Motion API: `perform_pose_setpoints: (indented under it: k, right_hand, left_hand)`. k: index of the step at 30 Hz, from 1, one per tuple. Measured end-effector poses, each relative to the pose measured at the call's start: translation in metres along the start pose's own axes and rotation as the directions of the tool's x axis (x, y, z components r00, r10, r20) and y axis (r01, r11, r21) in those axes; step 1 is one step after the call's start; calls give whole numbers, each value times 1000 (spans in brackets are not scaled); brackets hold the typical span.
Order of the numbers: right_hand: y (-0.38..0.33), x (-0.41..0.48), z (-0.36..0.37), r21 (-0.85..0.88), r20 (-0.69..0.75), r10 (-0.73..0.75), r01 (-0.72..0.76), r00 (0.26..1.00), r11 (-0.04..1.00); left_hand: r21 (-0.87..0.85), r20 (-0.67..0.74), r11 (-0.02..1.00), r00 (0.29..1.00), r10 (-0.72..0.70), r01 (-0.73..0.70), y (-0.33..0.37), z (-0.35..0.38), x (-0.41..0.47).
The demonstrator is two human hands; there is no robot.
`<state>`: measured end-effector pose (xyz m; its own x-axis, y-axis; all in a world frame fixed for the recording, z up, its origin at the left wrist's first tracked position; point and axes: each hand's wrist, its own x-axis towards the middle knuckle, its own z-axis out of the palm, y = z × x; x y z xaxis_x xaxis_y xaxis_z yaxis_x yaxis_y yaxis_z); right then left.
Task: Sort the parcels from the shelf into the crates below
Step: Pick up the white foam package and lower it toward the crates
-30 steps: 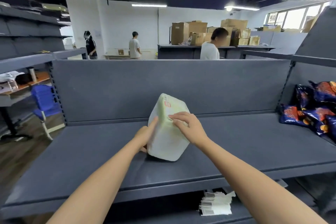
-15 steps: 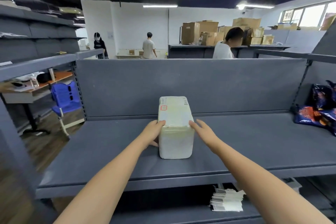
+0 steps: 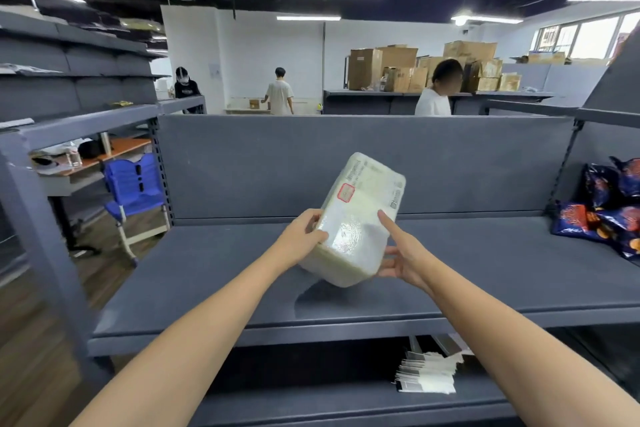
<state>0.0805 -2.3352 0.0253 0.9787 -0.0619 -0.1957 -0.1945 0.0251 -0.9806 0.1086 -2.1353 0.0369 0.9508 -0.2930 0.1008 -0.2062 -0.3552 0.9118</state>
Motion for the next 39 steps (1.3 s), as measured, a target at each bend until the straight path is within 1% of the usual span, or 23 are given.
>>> perform_pose_setpoints:
  k: [2, 4, 6, 8, 10, 11, 13, 14, 16, 18, 20, 23, 25, 26, 28, 29, 30, 32, 34, 35, 37, 39]
  right_hand:
    - [-6, -10, -6, 32, 6, -15, 14, 1000, 999]
    - [-8, -23, -9, 17, 7, -59, 58, 998, 998]
    - [-8, -37, -12, 42, -27, -59, 60, 998, 997]
    - [-7, -54, -16, 78, -49, -46, 49, 998, 996]
    - [-2, -68, -22, 69, -41, -42, 45, 998, 997]
    - [2, -73, -25, 76, -41, -38, 41, 998, 996]
    - [12, -84, -31, 107, -54, -36, 42, 998, 993]
    - [18, -91, -35, 104, -48, -57, 62, 997, 993]
    - [26, -104, -46, 88, 13, -129, 128, 992, 988]
    - [25, -116, -55, 119, 44, -180, 173, 983, 978]
    - [19, -122, -60, 139, -31, -227, 229, 973, 964]
    - [7, -125, -64, 159, -183, -306, 335, 934, 929]
    - [2, -126, -71, 187, -211, -304, 344, 929, 920]
    - [1, -129, -75, 173, -186, -301, 332, 935, 927]
    - [2, -132, -83, 41, -104, -295, 301, 950, 953]
    - [2, -135, -83, -35, -49, -290, 289, 956, 957]
    - [3, -137, -83, -95, -31, -281, 277, 959, 956]
    - [8, -137, -84, -172, -70, -240, 225, 968, 959]
    - [18, -140, -79, -223, -63, -221, 202, 973, 954]
    - [23, -149, -73, -230, -52, -205, 188, 977, 955]
    - [41, -159, -64, -258, -10, -123, 116, 992, 959]
    - [58, -171, -52, -267, 115, -31, 61, 993, 962]
  left_hand:
    - [32, 26, 999, 999, 40, -40, 2, 2, -11]
    - [83, 33, 994, 998, 63, -65, 5, 7, -23]
    - [108, 45, 991, 996, 79, -84, 10, 13, -36]
    - [44, 52, 996, 996, 71, -73, 19, 18, -51]
    - [-56, 52, 998, 998, 39, -36, 28, 25, -66]
    - [-82, 57, 996, 998, 26, -21, 32, 29, -73]
    - [-74, 63, 997, 998, 12, -7, 39, 37, -88]
    - [-70, 66, 998, 998, 10, -6, 41, 40, -95]
    - [-90, 52, 996, 998, 26, -21, 40, 46, -108]
    - [-137, 24, 990, 999, 46, -42, 38, 48, -120]
    - [-170, -8, 983, 998, 69, -69, 37, 49, -131]
    - [-159, -36, 981, 994, 106, -110, 37, 48, -143]
    - [-141, -20, 982, 992, 121, -122, 38, 45, -149]
    - [-120, -9, 985, 993, 121, -122, 37, 43, -151]
    - [-91, 1, 988, 992, 128, -128, 36, 39, -156]
    - [-77, -6, 988, 991, 135, -135, 35, 36, -157]
    - [-56, -29, 988, 990, 139, -141, 35, 34, -160]
    - [-80, -135, 991, 986, 99, -110, 33, 30, -167]
    - [-195, -280, 981, 959, -43, -12, 22, 25, -174]
    - [-229, -329, 973, 938, -107, 31, 15, 22, -178]
    - [-234, -347, 966, 919, -185, 106, 1, 18, -188]
    - [-250, -346, 961, 916, -204, 120, -10, 21, -203]
